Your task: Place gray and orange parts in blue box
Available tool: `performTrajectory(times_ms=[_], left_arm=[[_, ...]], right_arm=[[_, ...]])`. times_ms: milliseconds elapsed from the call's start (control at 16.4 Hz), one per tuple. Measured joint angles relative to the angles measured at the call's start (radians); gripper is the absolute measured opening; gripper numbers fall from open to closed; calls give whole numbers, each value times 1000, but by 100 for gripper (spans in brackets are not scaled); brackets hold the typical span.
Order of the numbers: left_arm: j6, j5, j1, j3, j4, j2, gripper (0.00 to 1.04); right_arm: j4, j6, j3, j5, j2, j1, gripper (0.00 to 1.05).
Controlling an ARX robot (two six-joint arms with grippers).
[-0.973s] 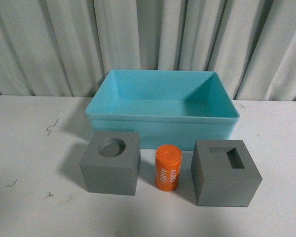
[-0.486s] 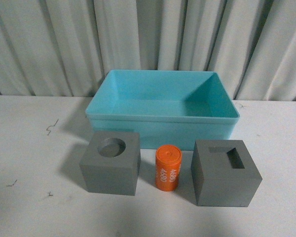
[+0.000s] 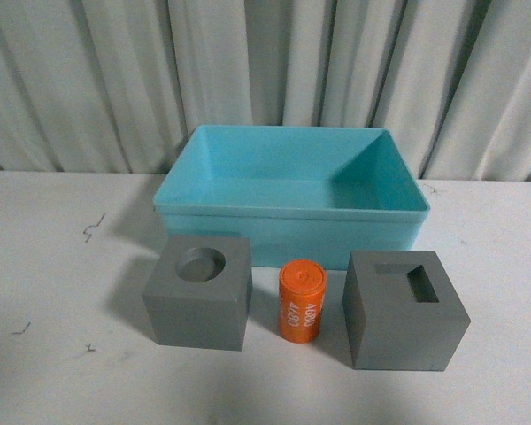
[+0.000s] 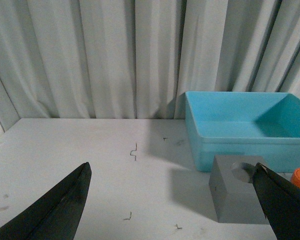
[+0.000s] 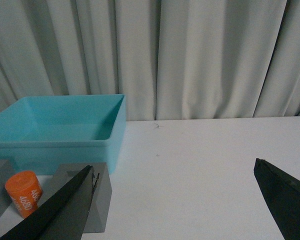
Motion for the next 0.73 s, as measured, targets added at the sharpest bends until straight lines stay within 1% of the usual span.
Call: performTrajectory(times_ms=[243,304,365,426,486,547,608,669,730], left_arm=[[0,0,0,0,0,0,98],[0,0,0,0,0,0,98],[0,0,0,0,-1,0,98],[0,2,0,0,2,0,98],[0,0,0,0,0,0,98],[0,0,0,0,0,0,98],[0,0,0,0,0,0,98],[0,0,0,0,0,0,98],[0,0,0,0,0,0,98]], right_arm=[[0,0,0,0,0,0,98],[-156,48,48,91,45,28,98],[-285,135,140,206,258,17,98],[-224,163,184,203,408,-73,98],[-116,158,233,135,534,-185,98],[-1,121,305,37,671,-265,98],[79,77,376,-38,788,-299,98],[135,18,450,-116,919,-288,98],[176,-45,500,-179,1052,-233,98]])
